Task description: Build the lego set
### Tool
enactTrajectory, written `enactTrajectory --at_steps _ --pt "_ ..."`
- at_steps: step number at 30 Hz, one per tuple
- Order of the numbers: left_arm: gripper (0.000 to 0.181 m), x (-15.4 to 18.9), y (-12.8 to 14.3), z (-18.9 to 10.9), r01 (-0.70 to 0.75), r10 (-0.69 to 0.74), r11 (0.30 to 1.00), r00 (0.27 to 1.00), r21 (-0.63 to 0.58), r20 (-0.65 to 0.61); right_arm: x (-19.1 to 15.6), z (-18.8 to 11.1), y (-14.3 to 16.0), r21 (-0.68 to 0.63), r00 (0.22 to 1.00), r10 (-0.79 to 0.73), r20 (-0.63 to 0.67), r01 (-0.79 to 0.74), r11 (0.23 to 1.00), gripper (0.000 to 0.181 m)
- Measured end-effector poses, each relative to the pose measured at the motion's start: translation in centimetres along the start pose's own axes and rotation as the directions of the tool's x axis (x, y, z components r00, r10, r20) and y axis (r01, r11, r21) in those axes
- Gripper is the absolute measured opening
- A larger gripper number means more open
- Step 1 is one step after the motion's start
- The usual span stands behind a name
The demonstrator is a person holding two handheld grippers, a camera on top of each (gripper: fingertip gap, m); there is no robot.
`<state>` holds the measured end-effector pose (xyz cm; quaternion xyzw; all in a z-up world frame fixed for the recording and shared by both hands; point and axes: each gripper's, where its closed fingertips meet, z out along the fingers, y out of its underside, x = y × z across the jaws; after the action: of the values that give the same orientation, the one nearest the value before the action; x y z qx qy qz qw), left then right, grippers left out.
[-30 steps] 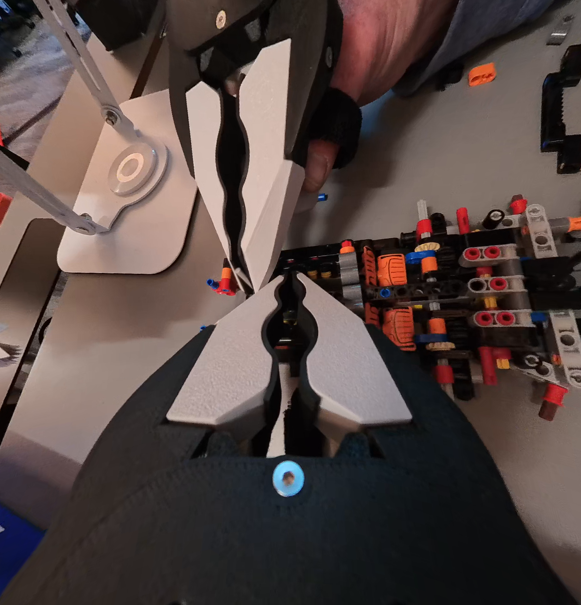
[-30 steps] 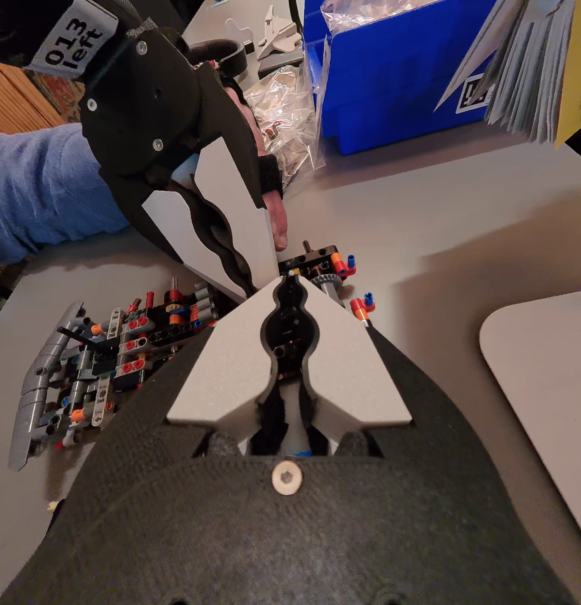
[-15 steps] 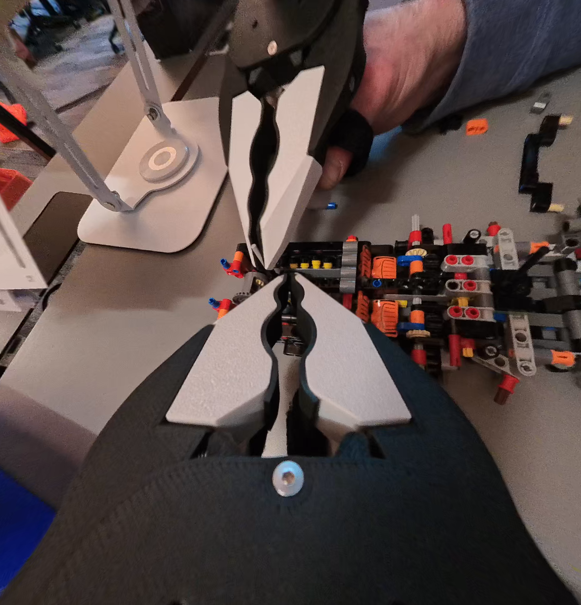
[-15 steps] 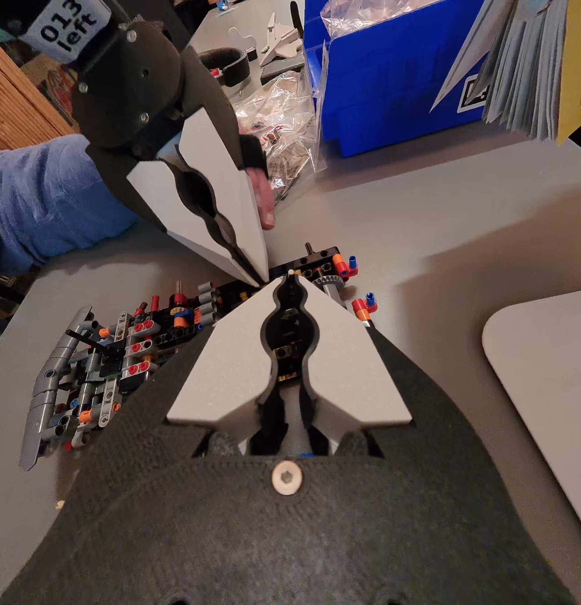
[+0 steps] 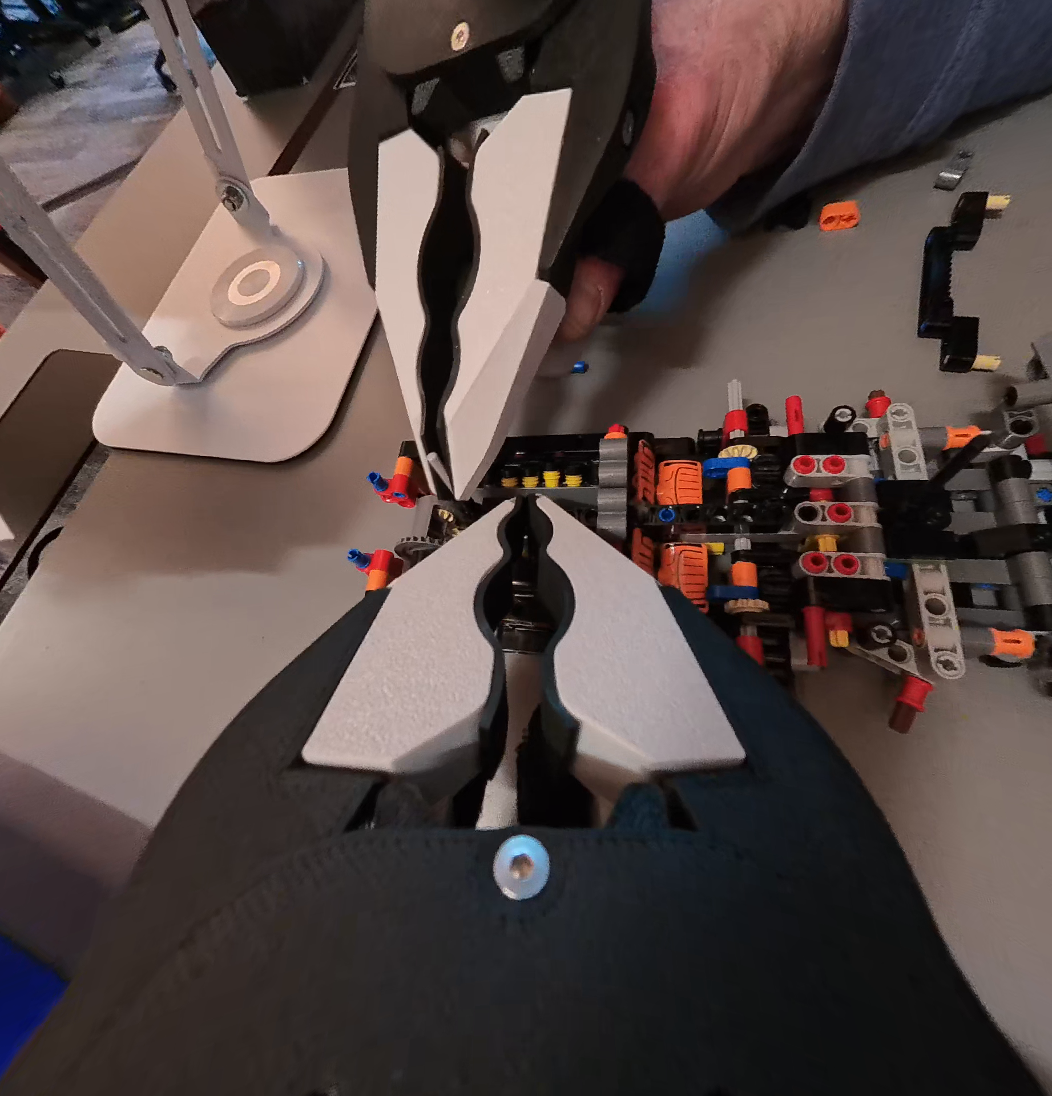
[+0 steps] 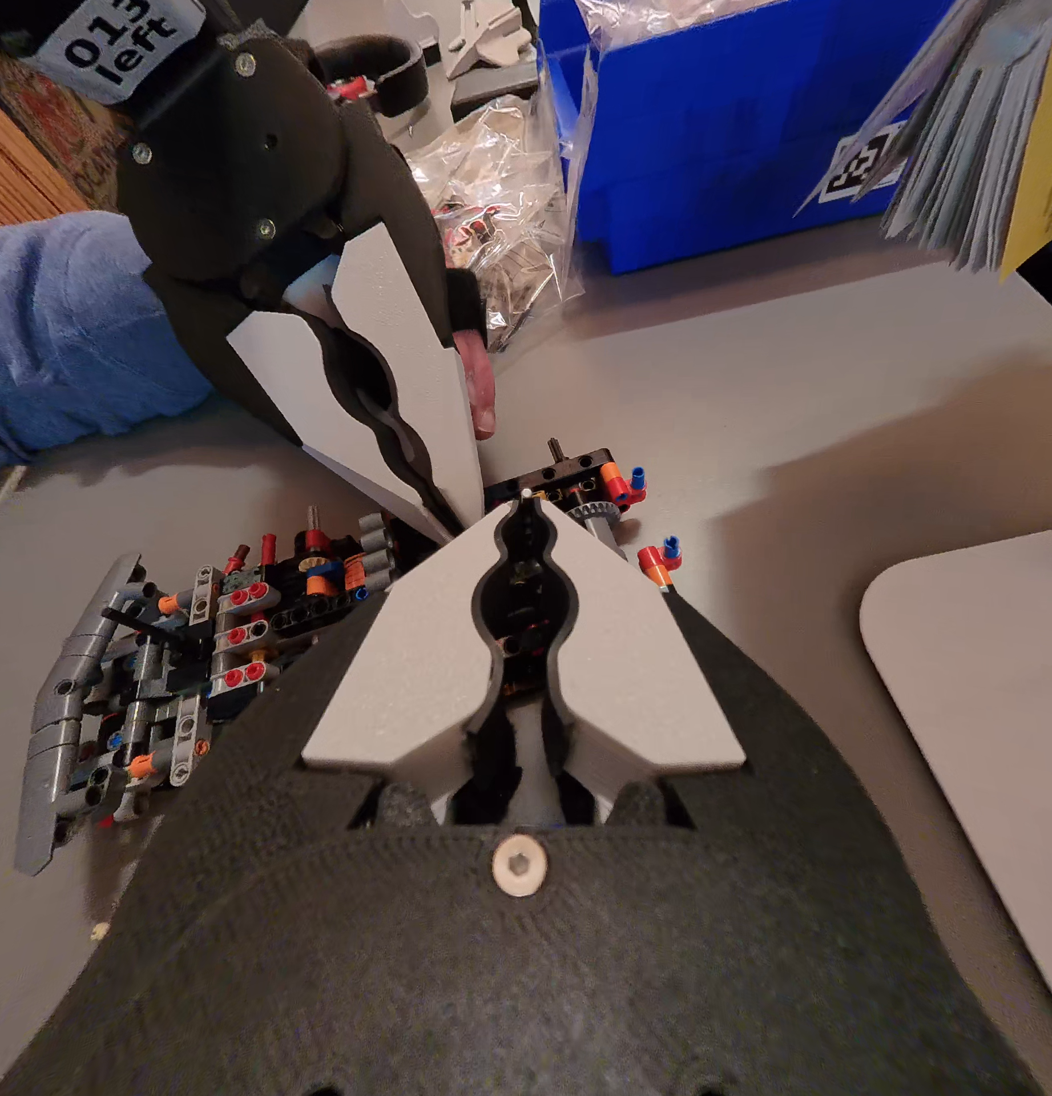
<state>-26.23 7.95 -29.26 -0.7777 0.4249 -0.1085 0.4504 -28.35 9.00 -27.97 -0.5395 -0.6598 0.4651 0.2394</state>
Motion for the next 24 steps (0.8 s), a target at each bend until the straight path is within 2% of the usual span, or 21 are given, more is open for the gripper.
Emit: enactTrajectory --at_steps 1,12,24 --pt "0.0 0.03 0.0 -0.03 0.008 -0.008 1.0 1.0 0.005 -0.006 -0.01 0.02 -0.01 -0.006 1.0 -0.004 -0.007 0.003 1.0 0.0" --pt "0.0 0.23 0.01 -0.01 0.063 -0.061 0.997 0.997 0.04 -0.054 -0.1 0.36 -0.15 -0.076 0.998 -0.024 -0.062 0.02 0.997 0.0" --pt "0.0 0.31 0.27 0.32 0.077 -0.074 0.996 0.995 0.035 -0.07 0.19 -0.2 -0.7 -0.031 0.998 0.058 0.012 -0.058 0.998 0.0"
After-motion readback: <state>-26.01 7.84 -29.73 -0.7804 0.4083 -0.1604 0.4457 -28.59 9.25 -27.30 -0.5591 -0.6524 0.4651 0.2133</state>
